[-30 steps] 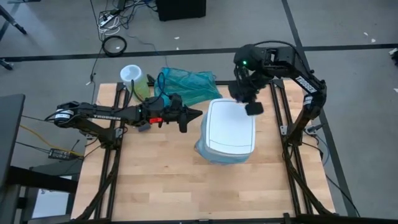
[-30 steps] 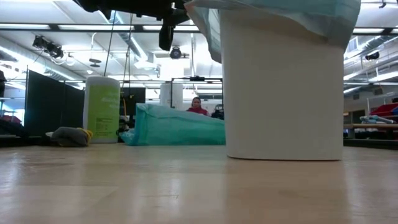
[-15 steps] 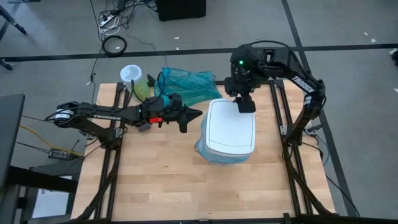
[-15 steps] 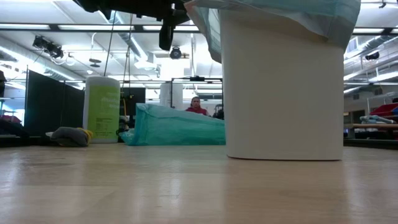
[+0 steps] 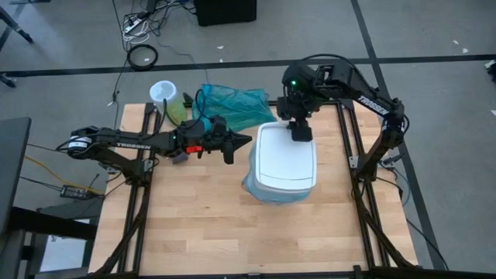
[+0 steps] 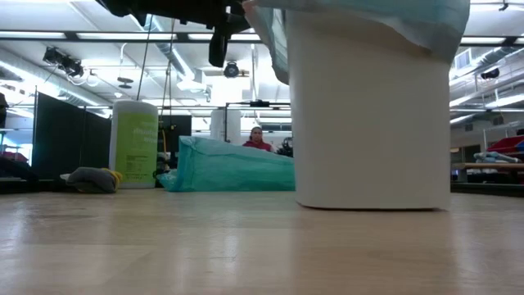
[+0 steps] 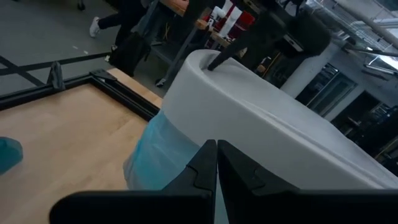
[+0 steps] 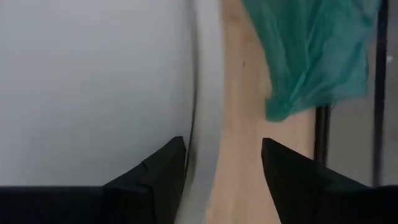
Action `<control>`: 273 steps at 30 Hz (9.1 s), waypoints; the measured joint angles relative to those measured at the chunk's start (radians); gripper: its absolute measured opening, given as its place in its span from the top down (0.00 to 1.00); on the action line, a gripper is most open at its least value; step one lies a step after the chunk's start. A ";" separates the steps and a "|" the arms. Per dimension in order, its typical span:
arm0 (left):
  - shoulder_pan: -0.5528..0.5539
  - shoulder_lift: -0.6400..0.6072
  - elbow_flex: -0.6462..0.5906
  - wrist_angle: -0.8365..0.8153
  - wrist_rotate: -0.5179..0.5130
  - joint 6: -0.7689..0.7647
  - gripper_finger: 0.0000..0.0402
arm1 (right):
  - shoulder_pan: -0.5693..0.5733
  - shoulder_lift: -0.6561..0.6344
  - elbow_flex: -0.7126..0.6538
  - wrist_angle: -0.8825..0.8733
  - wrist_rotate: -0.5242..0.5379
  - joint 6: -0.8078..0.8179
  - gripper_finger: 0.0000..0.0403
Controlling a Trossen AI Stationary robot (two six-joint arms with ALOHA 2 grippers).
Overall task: Place trash/remove bag and relplace
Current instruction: Remove the white trash lid from the white trash bin
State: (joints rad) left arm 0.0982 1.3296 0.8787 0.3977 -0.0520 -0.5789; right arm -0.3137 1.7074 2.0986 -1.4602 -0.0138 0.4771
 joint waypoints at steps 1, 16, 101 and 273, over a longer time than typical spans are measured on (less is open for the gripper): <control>0.000 0.000 0.000 0.001 -0.003 0.000 0.94 | -0.003 0.000 -0.013 0.000 -0.014 0.009 0.49; 0.000 -0.002 0.000 -0.004 -0.023 0.004 0.94 | -0.022 0.008 -0.100 0.067 -0.068 -0.108 0.94; 0.575 0.243 0.211 0.467 0.699 -0.451 0.99 | -0.453 -0.193 0.095 0.386 0.532 -0.601 0.95; 0.420 0.726 0.520 -0.396 0.237 0.519 1.00 | -0.645 -0.220 -1.185 1.801 -0.383 0.806 0.42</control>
State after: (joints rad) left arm 0.5186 2.0560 1.3987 0.0012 0.1847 -0.0597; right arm -0.9588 1.4876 0.9138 0.3404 -0.3967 1.2828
